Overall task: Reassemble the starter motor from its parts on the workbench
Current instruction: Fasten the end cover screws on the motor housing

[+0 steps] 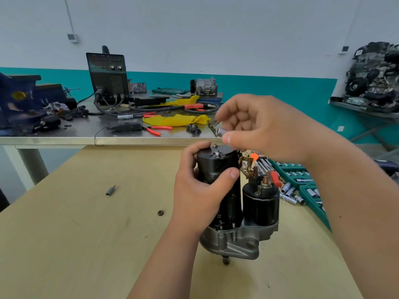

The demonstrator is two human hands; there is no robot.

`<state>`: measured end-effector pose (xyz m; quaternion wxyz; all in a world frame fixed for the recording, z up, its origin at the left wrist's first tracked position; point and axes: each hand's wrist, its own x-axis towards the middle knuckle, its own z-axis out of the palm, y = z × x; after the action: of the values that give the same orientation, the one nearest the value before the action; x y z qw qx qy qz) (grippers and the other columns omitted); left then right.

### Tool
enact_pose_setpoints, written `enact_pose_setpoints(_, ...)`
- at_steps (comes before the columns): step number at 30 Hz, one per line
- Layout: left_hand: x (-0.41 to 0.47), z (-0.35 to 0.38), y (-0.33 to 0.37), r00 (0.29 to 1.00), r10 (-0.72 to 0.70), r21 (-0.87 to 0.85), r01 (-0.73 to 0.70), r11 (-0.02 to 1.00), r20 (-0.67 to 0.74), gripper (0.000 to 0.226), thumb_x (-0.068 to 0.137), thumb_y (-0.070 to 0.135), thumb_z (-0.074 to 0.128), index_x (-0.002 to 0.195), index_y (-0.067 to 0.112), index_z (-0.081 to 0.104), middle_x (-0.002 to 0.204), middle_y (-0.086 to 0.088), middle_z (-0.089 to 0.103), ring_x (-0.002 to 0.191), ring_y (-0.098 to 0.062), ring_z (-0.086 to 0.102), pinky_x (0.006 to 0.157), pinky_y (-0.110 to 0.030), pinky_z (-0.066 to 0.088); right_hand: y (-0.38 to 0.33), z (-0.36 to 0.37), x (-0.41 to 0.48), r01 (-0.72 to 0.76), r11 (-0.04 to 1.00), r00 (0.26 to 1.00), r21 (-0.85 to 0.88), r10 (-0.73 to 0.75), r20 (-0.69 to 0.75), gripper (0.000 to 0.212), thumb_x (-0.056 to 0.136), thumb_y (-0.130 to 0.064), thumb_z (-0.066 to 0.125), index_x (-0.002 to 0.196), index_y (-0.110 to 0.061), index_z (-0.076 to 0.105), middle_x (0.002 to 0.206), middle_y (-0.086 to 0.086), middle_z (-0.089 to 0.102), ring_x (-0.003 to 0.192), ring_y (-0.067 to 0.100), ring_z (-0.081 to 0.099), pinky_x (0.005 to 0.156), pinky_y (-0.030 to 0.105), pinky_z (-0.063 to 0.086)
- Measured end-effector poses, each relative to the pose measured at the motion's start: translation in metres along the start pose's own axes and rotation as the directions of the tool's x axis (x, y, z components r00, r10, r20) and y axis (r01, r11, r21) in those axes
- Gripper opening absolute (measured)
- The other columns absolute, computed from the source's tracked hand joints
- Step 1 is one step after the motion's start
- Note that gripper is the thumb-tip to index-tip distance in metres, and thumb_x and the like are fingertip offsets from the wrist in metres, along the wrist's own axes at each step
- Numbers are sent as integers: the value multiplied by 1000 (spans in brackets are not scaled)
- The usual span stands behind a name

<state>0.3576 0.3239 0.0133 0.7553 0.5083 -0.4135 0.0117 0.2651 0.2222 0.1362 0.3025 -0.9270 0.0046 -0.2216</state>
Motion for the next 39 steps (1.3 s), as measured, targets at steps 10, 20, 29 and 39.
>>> enact_pose_setpoints(10,0,0,2,1000,8,-2,-8,1000,11,51,63,39,75,110,38,57,98,19,66,87,1,65,69,-8,48,-17,-9,13,23,985,975,-174,16,220,30,86,-7,65,97,-35,71,70,-26,66,62,-5,60,59,8,44)
enact_pose_setpoints(20,-1,1,3,1000,12,3,-12,1000,27,46,62,40,75,104,44,56,93,22,66,83,3,65,64,-7,48,-22,-7,18,-16,977,977,-213,61,205,11,85,-20,71,86,-31,72,67,-16,70,60,-2,65,57,10,48)
enact_pose_setpoints(29,0,-2,-2,1000,12,45,-11,999,-25,44,63,41,72,105,41,57,92,26,65,83,4,64,66,-7,47,14,1,-4,0,999,992,39,4,-123,6,81,-35,70,75,-33,70,63,-11,68,53,2,62,53,13,48)
enact_pose_setpoints(39,8,-23,-23,972,-146,-87,132,987,-182,34,62,43,65,96,44,66,98,6,66,93,-26,62,84,-57,52,254,-68,-154,-800,559,310,217,695,-648,18,90,-16,65,104,-7,70,90,9,72,81,25,66,78,40,53)
